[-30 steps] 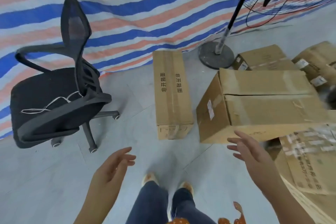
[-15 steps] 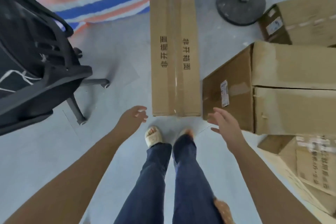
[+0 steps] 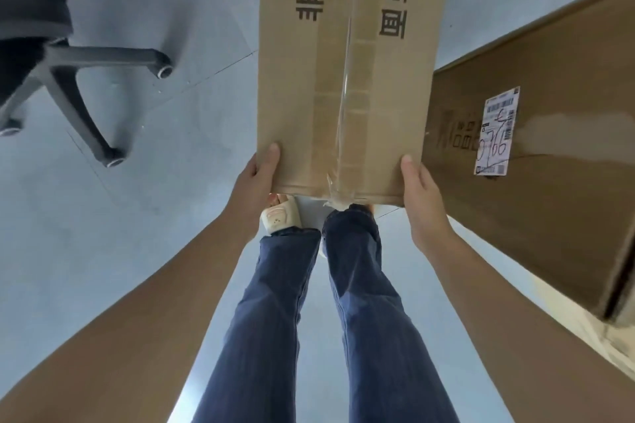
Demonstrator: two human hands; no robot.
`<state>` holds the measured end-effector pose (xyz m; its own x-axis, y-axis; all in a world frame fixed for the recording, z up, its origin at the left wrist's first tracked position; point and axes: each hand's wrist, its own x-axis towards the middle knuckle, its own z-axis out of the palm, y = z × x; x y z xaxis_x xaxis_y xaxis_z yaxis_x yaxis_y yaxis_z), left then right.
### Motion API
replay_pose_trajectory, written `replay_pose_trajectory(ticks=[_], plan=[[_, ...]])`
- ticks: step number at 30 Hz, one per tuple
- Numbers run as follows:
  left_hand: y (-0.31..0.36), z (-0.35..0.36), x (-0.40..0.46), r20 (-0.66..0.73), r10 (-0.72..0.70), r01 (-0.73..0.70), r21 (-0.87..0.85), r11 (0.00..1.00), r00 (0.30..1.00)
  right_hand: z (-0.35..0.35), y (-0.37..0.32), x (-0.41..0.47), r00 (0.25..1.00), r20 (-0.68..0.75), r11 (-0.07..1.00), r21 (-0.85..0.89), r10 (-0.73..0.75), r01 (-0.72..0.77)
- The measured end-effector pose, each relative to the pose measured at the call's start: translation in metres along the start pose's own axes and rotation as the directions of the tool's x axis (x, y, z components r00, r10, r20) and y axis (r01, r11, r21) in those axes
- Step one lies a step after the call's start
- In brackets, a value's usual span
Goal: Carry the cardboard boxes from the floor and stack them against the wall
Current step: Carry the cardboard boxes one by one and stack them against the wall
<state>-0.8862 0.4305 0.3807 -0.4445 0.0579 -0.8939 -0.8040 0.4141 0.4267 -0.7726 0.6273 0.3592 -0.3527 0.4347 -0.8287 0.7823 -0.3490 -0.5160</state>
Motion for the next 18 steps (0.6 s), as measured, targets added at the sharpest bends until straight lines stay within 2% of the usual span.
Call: replay_pose_trajectory(ticks=[3,6,11,14,16,18], plan=[[0.012,-0.003,-0.021,-0.047,0.014,-0.015,-0.031,0.999,0.999,-0.007,-0.018,-0.026,1.0,-0.006,0.998,0.062,0.025,-0.025],[0.037,-0.013,-0.061,-0.058,0.091,-0.088,0.053,0.995,0.994,-0.019,-0.05,-0.066,1.0,-0.007,0.998,0.053,-0.026,0.026],[0.09,-0.025,-0.139,-0.104,0.252,-0.231,0.18,0.956,0.962,-0.04,-0.109,-0.134,0.993,-0.043,0.983,0.147,-0.106,0.112],[0.107,-0.031,-0.166,-0.144,0.299,-0.271,0.184,0.945,0.943,-0.042,-0.129,-0.157,0.99,-0.105,0.984,0.136,-0.098,0.111],[0.116,-0.035,-0.17,-0.163,0.269,-0.245,0.153,0.957,0.949,-0.038,-0.137,-0.165,0.993,-0.111,0.992,0.112,-0.038,0.051],[0.128,-0.036,-0.165,-0.152,0.175,-0.165,0.081,0.983,0.973,-0.033,-0.143,-0.169,0.996,-0.059,0.986,0.158,0.069,-0.059]])
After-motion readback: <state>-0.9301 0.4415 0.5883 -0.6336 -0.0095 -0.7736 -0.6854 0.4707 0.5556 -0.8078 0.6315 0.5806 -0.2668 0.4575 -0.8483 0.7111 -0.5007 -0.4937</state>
